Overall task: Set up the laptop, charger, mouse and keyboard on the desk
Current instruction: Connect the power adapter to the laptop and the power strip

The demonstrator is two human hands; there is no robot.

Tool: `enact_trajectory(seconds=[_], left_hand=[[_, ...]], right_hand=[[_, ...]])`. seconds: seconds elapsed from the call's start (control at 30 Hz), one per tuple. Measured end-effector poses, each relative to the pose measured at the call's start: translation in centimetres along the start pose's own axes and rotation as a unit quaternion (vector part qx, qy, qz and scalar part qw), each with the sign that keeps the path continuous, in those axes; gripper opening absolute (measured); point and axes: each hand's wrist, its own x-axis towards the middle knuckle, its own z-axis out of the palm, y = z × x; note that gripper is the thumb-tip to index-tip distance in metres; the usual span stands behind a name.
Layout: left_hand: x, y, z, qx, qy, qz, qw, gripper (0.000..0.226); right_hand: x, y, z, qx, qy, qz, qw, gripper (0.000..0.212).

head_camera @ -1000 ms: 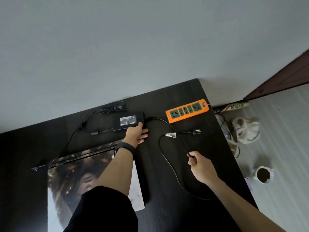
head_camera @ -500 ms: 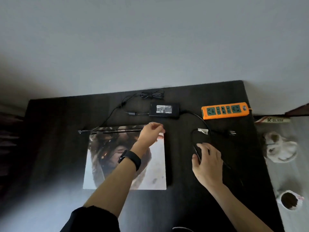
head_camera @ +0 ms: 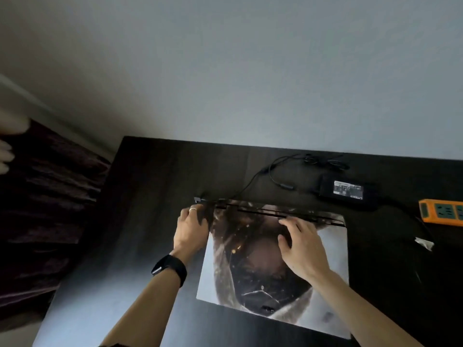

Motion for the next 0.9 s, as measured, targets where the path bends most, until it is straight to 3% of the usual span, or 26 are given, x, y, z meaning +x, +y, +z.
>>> enact_trajectory(seconds=[0.17, 0.33, 0.53, 0.63, 0.77, 0.9], left_hand=[[5.6, -3.1, 0.1, 0.016, 0.0, 0.075, 0.997, 0.054], [8.5, -4.1, 0.6, 0.028, 0.01, 0.111, 0.993, 0.033], [7.6, 0.1, -1.5, -0.132, -0.014, 0.119, 0.984, 0.02], [6.2, 4.8, -1.9, -0.193, -0.075, 0.151, 0.967, 0.018], [4.6, 10.2, -0.8, -0.191, -0.134, 0.198, 0.952, 0.025], [3.6, 13.5, 1.8, -0.107, -0.146, 0.259, 0.949, 0.027]], right_hand=[[4.1, -2.4, 3.3, -0.11, 0.019, 0.01, 0.994, 0.044], [4.0, -2.8, 5.0, -0.116, 0.046, 0.054, 0.991, 0.04], [4.7, -4.0, 3.2, -0.037, -0.008, 0.086, 0.996, 0.042], [6.6, -4.9, 0.1, 0.058, 0.046, 0.032, 0.997, 0.045], [8.9, -3.9, -3.3, -0.034, 0.074, -0.058, 0.995, 0.051], [8.3, -0.4, -6.3, -0.055, 0.177, -0.058, 0.981, 0.03]])
